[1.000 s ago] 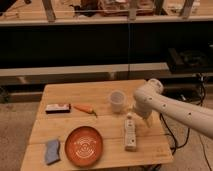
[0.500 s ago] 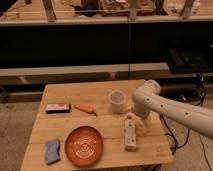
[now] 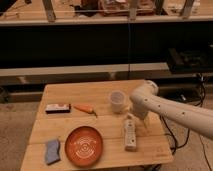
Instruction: Stand the bottle upright
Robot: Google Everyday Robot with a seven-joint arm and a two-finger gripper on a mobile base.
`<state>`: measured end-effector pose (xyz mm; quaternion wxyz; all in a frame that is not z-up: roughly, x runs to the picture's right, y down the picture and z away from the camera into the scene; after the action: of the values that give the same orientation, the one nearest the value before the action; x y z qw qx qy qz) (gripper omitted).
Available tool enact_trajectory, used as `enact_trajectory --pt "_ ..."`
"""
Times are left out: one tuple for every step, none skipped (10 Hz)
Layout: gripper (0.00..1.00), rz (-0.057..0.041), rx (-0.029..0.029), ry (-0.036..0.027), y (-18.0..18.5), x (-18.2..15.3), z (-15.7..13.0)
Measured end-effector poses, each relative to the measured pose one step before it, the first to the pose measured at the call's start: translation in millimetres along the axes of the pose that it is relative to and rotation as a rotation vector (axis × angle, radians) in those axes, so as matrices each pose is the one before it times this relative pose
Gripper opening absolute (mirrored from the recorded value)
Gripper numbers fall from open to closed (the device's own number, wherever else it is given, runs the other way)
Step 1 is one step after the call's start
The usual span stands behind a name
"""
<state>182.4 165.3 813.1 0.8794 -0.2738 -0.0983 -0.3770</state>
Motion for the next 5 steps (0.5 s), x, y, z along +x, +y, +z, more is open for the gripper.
enact_trajectory --pt "0.80 0.00209 0.00168 0.00053 -0.56 -0.27 2.08" --pt "0.80 0.00144 -0.00043 0.00050 0.07 -0.18 1.45" --pt "0.80 0.00150 0.00081 0.00142 -0.62 -0.25 1.53" --pt "0.80 0.00344 0.00201 0.00152 -0.44 -0.11 1.96" --pt "0.80 0.00267 -0.00028 0.00088 0.32 0.13 1.21"
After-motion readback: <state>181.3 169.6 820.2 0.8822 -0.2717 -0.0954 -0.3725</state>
